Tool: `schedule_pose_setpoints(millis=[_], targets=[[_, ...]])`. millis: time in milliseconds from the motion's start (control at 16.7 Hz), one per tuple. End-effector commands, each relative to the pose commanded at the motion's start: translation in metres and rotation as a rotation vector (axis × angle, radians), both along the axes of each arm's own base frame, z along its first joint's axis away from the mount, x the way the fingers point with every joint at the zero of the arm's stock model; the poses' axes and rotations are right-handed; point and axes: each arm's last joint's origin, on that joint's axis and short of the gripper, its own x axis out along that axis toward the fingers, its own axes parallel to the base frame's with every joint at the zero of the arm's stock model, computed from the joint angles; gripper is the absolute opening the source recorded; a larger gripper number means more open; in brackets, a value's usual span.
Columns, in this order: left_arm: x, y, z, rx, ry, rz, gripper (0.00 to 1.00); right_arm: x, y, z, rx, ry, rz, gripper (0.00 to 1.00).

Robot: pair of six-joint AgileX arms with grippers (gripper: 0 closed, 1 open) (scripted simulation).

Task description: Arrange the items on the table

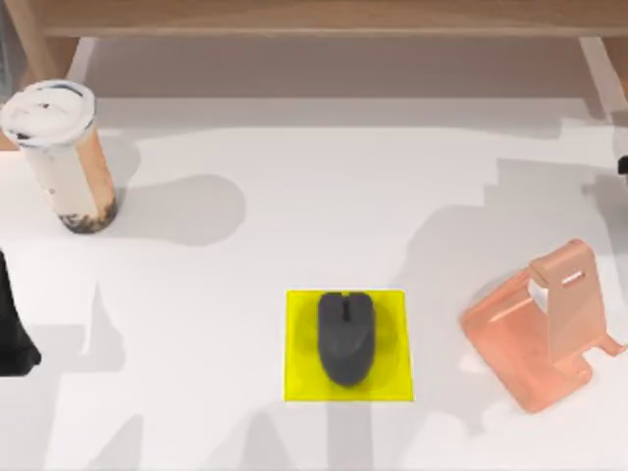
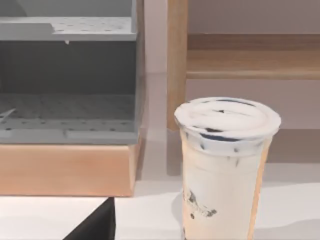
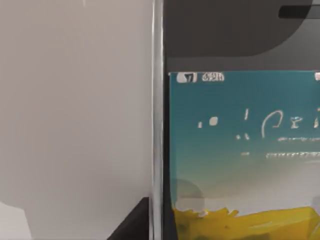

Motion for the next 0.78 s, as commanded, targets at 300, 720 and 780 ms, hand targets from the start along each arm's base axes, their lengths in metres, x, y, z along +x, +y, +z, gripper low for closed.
schedule_pose_setpoints(millis=[300, 720, 780], targets=[[0.000, 0.000, 0.000, 0.000, 0.000, 0.000, 1.00, 0.000, 0.000, 0.023, 0.000, 0.000, 0.000, 0.00], [0.000, 0.000, 0.000, 0.000, 0.000, 0.000, 1.00, -0.001, 0.001, 0.030, 0.001, -0.004, 0.002, 0.00], [0.000, 0.000, 0.000, 0.000, 0.000, 0.000, 1.00, -0.003, 0.004, 0.035, 0.001, -0.017, 0.010, 0.00]])
